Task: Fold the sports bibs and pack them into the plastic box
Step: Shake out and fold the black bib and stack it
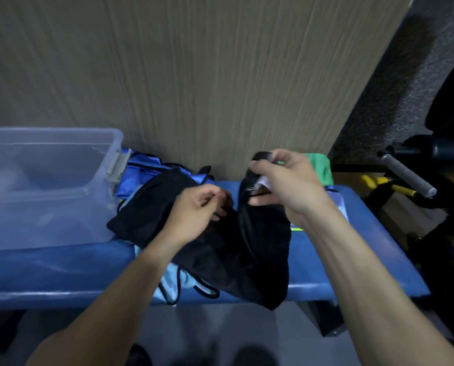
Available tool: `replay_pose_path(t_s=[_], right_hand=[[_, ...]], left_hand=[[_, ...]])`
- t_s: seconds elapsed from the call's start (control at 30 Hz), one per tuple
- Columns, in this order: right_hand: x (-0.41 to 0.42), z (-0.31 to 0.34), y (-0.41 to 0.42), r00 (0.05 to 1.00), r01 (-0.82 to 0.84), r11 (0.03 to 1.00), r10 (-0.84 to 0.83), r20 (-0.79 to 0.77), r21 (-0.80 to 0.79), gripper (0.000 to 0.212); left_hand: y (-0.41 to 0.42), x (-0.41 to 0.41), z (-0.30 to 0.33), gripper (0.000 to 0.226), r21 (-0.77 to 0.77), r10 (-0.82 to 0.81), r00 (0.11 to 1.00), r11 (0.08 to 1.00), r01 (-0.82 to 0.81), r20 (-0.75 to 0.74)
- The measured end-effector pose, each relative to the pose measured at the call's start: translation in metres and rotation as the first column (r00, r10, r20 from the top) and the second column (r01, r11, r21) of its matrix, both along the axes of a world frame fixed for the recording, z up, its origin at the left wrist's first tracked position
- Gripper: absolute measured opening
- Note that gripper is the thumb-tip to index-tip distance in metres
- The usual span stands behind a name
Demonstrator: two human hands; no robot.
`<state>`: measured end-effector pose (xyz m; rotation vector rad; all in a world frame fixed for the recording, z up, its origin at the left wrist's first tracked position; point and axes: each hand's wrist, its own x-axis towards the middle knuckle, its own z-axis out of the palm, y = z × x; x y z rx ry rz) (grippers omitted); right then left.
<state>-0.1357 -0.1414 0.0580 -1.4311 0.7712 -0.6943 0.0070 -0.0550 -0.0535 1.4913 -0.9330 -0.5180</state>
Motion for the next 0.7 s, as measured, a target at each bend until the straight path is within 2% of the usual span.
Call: replay_pose_path(t_s=[0.07, 0.13, 0.23, 0.33, 0.4, 0.47, 0.5, 0.53, 0.6, 0.63, 0.7], right_hand=[[0.045, -0.005, 0.007, 0.999, -0.031, 0.998, 0.029, -0.041, -0.046, 0.016], [0.087, -0.014, 0.01, 0.994, -0.034, 0.995, 0.024, -0.109, -0.092, 0.015], [0.139, -0.032, 0.018, 0.966, -0.074, 0.989, 0.039, -0.255, -0.128, 0.013], [0.164, -0.051, 0.027, 0.932, -0.21, 0.978, 0.2, -0.304, -0.002, 0.017], [0.162, -0.06, 0.024, 0.927, -0.276, 0.957, 0.29, -0.239, 0.092, 0.017], [0.148, -0.067, 0.011, 0.946, -0.268, 0.959, 0.28, -0.162, 0.091, 0.014], [0.138, -0.072, 0.003, 0.955, -0.244, 0.97, 0.243, -0.168, 0.019, 0.013], [0.127, -0.078, -0.006, 0.956, -0.215, 0.969, 0.185, -0.226, -0.119, 0.013], [0.108, -0.091, -0.024, 0.92, -0.219, 0.873, 0.035, -0.391, -0.435, 0.009], [0.101, -0.096, -0.029, 0.888, -0.271, 0.813, 0.004, -0.46, -0.515, 0.006], [0.097, -0.105, -0.034, 0.821, -0.404, 0.74, 0.033, -0.57, -0.538, 0.016]], left_hand=[[0.01, 0.021, 0.01, 0.023, -0.073, 0.153, 0.978, 0.984, -0.164, -0.142], [0.021, 0.042, 0.018, 0.019, -0.088, 0.237, 0.931, 0.959, -0.271, -0.277], [0.031, 0.068, 0.015, 0.031, 0.033, 0.256, 0.885, 0.964, -0.264, -0.39], [0.033, 0.09, 0.005, 0.042, 0.147, 0.296, 0.854, 0.955, -0.257, -0.429], [0.034, 0.099, 0.0, 0.045, 0.185, 0.316, 0.882, 0.946, -0.266, -0.35], [0.037, 0.1, -0.003, 0.028, 0.219, 0.293, 0.947, 0.94, -0.261, -0.132], [0.038, 0.101, -0.005, 0.015, 0.238, 0.278, 0.96, 0.935, -0.261, -0.04], [0.039, 0.102, -0.006, 0.011, 0.26, 0.258, 0.966, 0.931, -0.256, 0.029], [0.044, 0.104, -0.009, 0.022, 0.304, 0.251, 0.953, 0.906, -0.293, 0.17], [0.045, 0.105, -0.009, 0.024, 0.314, 0.28, 0.932, 0.885, -0.343, 0.23], [0.045, 0.108, -0.009, 0.025, 0.304, 0.327, 0.898, 0.858, -0.413, 0.295]])
